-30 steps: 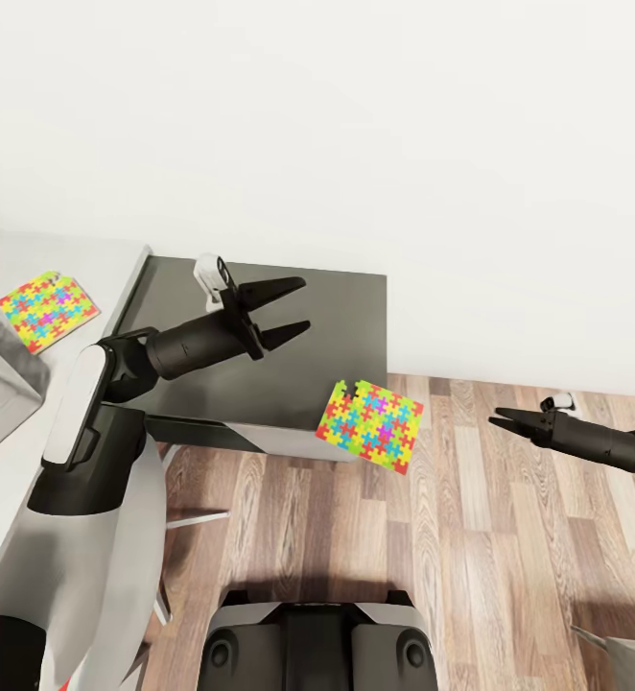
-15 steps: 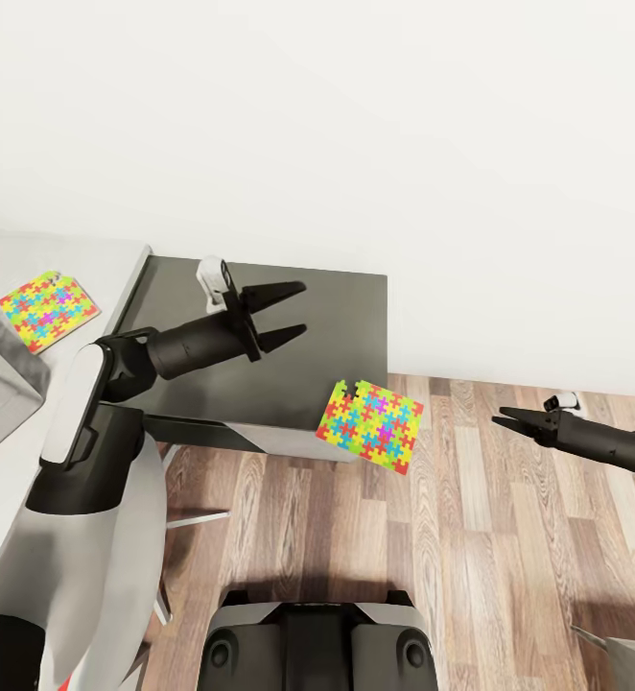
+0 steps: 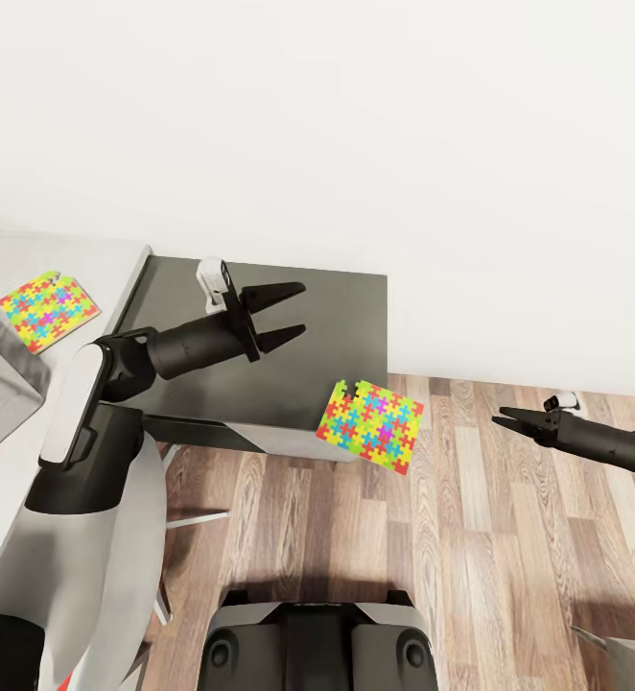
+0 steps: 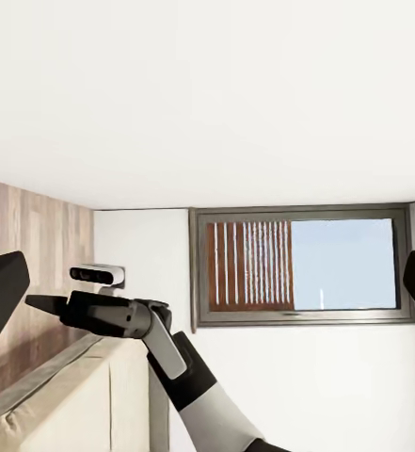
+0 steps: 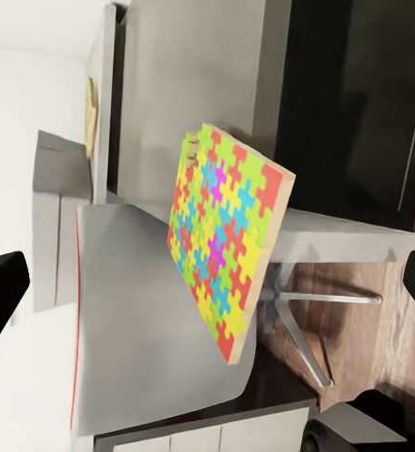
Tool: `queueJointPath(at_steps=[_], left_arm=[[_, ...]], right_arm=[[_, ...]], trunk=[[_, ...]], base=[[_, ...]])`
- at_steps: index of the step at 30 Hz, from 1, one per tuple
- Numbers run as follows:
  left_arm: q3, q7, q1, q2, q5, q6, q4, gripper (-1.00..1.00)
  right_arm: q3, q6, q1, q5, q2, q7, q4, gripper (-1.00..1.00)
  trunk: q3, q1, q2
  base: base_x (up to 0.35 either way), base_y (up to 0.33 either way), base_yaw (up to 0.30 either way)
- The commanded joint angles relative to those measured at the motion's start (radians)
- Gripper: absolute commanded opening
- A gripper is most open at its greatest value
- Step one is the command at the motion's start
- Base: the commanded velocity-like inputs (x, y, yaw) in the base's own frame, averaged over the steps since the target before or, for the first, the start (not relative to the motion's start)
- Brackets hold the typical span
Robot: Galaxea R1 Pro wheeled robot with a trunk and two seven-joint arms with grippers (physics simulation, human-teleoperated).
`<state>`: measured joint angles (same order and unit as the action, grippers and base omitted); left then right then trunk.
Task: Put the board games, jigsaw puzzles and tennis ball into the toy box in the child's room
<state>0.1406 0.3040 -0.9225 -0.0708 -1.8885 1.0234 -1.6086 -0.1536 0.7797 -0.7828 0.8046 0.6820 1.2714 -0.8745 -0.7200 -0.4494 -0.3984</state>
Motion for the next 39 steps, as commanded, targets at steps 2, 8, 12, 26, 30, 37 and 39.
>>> queueJointPath(at_steps=[2, 8, 12, 26, 30, 37, 39], left_arm=[[0.001, 0.010, -0.001, 0.000, -0.011, 0.000, 0.000, 1.00], [0.001, 0.013, 0.000, 0.005, -0.011, 0.000, -0.001, 1.00], [0.002, 0.013, 0.000, 0.006, -0.011, 0.000, -0.001, 1.00], [0.005, 0.010, 0.001, 0.011, -0.011, 0.001, -0.001, 1.00], [0.007, 0.011, 0.001, 0.012, -0.011, 0.001, -0.001, 1.00], [0.009, 0.013, 0.001, 0.012, -0.011, 0.001, -0.001, 1.00], [0.010, 0.013, 0.000, 0.013, -0.011, 0.001, -0.001, 1.00]], right_arm=[[-0.004, 0.007, -0.001, 0.008, 0.000, 0.000, 0.001, 1.00], [-0.008, 0.007, -0.002, 0.008, -0.006, -0.003, 0.004, 1.00], [-0.009, 0.007, -0.002, 0.007, -0.009, -0.005, 0.003, 1.00], [-0.012, 0.007, -0.002, 0.008, -0.012, -0.009, 0.003, 1.00], [-0.012, 0.007, -0.002, 0.008, -0.012, -0.009, 0.003, 1.00], [-0.012, 0.008, -0.002, 0.008, -0.012, -0.008, 0.003, 1.00], [-0.012, 0.008, -0.002, 0.008, -0.012, -0.008, 0.004, 1.00]], trunk=[[-0.001, -0.001, -0.002], [-0.001, -0.001, -0.002], [-0.001, -0.001, -0.002], [-0.009, -0.001, -0.002], [-0.015, -0.001, -0.002], [-0.025, -0.001, -0.002], [-0.028, -0.001, -0.002]], base=[[0.000, 0.000, 0.000], [0.000, 0.000, 0.000], [0.000, 0.000, 0.000], [0.000, 0.000, 0.000], [0.000, 0.000, 0.000], [0.000, 0.000, 0.000], [0.000, 0.000, 0.000]])
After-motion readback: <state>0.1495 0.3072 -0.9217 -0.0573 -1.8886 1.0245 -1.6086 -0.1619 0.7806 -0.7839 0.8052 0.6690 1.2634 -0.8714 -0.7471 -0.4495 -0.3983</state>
